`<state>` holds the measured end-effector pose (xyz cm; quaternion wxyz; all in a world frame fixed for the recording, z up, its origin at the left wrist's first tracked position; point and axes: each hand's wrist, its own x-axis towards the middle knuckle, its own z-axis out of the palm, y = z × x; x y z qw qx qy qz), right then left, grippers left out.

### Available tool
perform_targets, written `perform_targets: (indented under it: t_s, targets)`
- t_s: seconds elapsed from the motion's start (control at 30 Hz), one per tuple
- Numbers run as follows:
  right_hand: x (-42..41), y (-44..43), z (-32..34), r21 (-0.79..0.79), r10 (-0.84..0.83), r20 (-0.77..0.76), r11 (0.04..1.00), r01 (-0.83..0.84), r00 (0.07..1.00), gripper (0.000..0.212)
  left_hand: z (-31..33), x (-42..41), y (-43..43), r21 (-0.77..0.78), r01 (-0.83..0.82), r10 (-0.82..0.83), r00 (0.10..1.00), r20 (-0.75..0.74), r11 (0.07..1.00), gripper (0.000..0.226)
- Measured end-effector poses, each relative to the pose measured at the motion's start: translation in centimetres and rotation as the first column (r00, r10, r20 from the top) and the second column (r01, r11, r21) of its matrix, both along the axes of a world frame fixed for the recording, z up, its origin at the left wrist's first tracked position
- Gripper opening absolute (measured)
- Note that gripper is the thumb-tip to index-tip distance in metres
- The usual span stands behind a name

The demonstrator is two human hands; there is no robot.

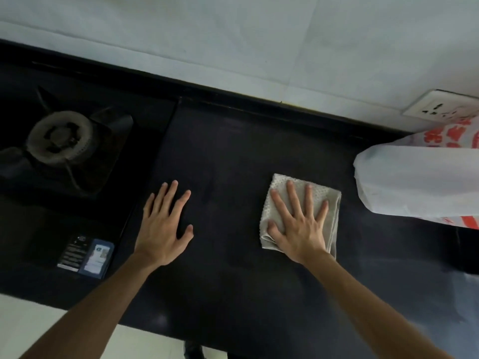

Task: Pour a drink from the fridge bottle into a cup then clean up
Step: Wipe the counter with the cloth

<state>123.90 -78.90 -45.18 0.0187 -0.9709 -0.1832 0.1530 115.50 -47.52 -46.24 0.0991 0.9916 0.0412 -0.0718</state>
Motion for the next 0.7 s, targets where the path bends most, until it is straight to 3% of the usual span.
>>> perform_targets:
  t_s: [0.33,0.7]
  targets:
    - [10.7,16.2,-0.3,0.070,0.167,0.020,0.983,-0.168,0.986,0.074,0.3,0.2,-0.1,-0.007,-0.010,0.010,1.000,-0.023,1.000,0.080]
    - [15.7,24.0,-0.5,0.077,0.165,0.031,0.983,-0.167,0.986,0.074,0.0,0.2,0.0,-0.028,-0.021,0.021,1.000,0.001,0.999,0.082]
